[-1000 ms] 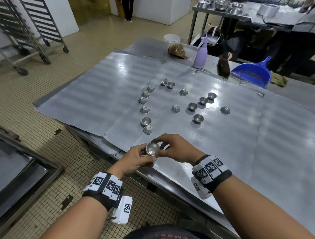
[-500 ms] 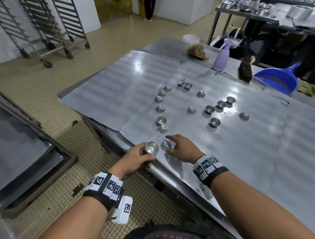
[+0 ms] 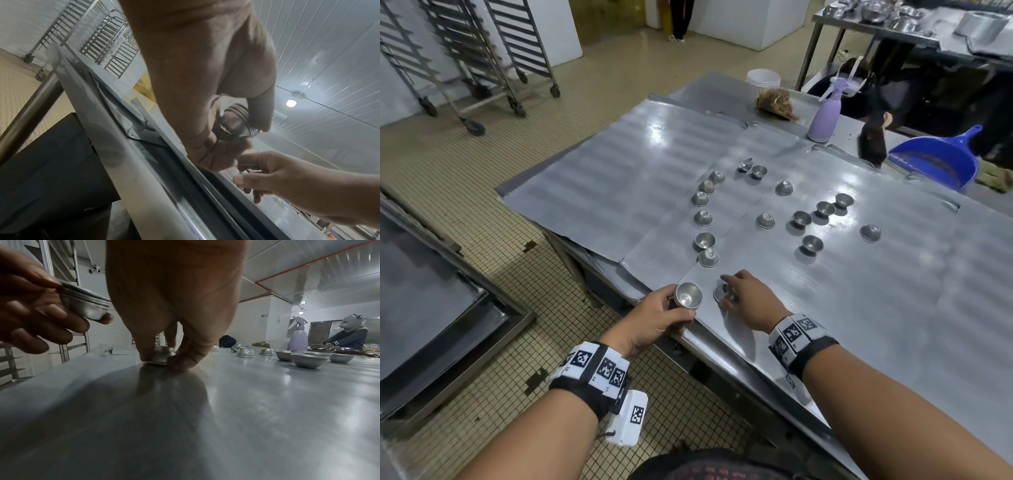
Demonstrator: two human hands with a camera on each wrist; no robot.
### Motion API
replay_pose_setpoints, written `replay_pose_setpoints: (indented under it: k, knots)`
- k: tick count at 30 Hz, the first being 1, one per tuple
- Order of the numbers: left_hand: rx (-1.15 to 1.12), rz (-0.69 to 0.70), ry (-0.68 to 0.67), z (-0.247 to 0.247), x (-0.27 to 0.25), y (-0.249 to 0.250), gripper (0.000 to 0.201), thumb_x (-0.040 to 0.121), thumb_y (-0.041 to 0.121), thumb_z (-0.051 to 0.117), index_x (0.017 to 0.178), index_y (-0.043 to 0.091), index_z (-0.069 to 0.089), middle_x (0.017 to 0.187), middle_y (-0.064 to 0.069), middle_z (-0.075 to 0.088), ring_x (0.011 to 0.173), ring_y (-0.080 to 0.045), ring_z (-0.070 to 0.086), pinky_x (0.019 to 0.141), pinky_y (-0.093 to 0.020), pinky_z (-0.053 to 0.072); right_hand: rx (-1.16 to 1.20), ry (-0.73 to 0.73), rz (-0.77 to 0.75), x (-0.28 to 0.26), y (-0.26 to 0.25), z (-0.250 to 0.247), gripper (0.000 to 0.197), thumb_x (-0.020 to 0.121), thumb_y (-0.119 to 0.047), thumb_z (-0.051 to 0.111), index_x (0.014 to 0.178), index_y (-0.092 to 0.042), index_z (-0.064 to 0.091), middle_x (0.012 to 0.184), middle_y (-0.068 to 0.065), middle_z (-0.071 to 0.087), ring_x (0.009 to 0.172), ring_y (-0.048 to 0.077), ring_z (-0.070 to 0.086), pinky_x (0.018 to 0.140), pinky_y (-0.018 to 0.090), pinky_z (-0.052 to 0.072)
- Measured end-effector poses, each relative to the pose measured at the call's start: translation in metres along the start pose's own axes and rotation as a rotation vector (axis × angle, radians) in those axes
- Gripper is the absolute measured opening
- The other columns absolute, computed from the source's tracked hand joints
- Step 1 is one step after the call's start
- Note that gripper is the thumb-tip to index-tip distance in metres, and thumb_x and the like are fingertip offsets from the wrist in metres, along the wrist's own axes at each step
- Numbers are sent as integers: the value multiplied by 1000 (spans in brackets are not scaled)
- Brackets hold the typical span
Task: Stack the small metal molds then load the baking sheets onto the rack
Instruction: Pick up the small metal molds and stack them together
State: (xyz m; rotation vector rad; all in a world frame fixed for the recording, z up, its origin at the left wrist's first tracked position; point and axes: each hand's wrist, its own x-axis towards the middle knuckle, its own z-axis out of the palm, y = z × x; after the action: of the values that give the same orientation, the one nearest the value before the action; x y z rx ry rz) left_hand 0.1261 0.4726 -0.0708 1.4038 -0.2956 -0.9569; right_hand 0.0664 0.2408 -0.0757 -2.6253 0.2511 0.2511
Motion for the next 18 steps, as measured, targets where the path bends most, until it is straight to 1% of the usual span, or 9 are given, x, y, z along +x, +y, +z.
replay_pose_setpoints:
  k: [2, 3, 6, 7, 9, 11, 14, 16, 18]
  knots:
    - [-2, -1, -3, 3, 3, 2, 40, 81, 18, 80, 117, 9, 65, 80, -4, 66, 70, -18, 58, 67, -33, 50, 15, 0, 6, -3, 2, 0, 33, 92, -27, 62, 123, -17, 61, 118, 4, 51, 101, 27, 61, 88, 34, 49]
    - [-4, 0, -5, 4, 4, 3, 40, 80, 20, 82, 115, 10, 66, 80, -5, 65, 70, -20, 57, 67, -35, 49, 22, 11, 10, -3, 3, 0, 33, 92, -27, 63, 123, -16, 61, 119, 4, 52, 101, 27, 61, 87, 33, 48]
    - [12, 4, -20, 6, 8, 5, 44, 78, 23, 83, 116, 9, 66, 80, -7, 66, 72, -23, 58, 72, -42, 49, 62, 66, 16, -7, 4, -1, 41, 90, -26, 64, 129, -16, 56, 118, 5, 60, 103, 26, 61, 81, 29, 41]
    - [17, 4, -24, 6, 9, 6, 45, 78, 24, 83, 116, 9, 65, 80, -7, 66, 72, -24, 58, 74, -44, 49, 85, 84, 15, -9, 5, -1, 45, 90, -25, 64, 133, -16, 54, 118, 5, 61, 103, 26, 61, 82, 30, 42]
    - [23, -1, -25, 7, 10, 7, 48, 77, 25, 83, 118, 9, 65, 81, -7, 66, 73, -24, 59, 77, -46, 49, 127, 107, 10, -13, 6, -3, 52, 89, -25, 66, 138, -19, 52, 124, 3, 57, 103, 23, 61, 89, 32, 46]
    - [22, -6, -27, 7, 11, 7, 49, 76, 24, 83, 119, 10, 65, 83, -7, 68, 74, -23, 60, 80, -46, 50, 146, 130, 9, -16, 8, -5, 47, 86, -29, 70, 131, -24, 57, 123, 0, 53, 97, 20, 61, 88, 33, 49]
    - [19, -15, -25, 10, 12, 9, 46, 79, 18, 81, 121, 10, 65, 85, -6, 69, 75, -21, 61, 82, -43, 51, 148, 137, 7, -19, 13, -8, 40, 82, -35, 73, 118, -25, 61, 113, -3, 54, 90, 17, 59, 79, 30, 46]
    - [23, -16, -24, 10, 12, 10, 44, 81, 16, 79, 122, 9, 64, 86, -6, 69, 74, -20, 61, 82, -41, 51, 147, 124, 4, -21, 17, -8, 40, 81, -35, 75, 117, -24, 61, 110, -3, 57, 89, 16, 60, 79, 30, 45]
    - [34, -14, -27, 10, 12, 9, 41, 83, 15, 79, 122, 10, 64, 87, -6, 70, 75, -20, 61, 81, -39, 52, 141, 111, 15, -24, 20, -8, 42, 80, -36, 75, 118, -24, 61, 110, -2, 62, 93, 16, 60, 83, 32, 47]
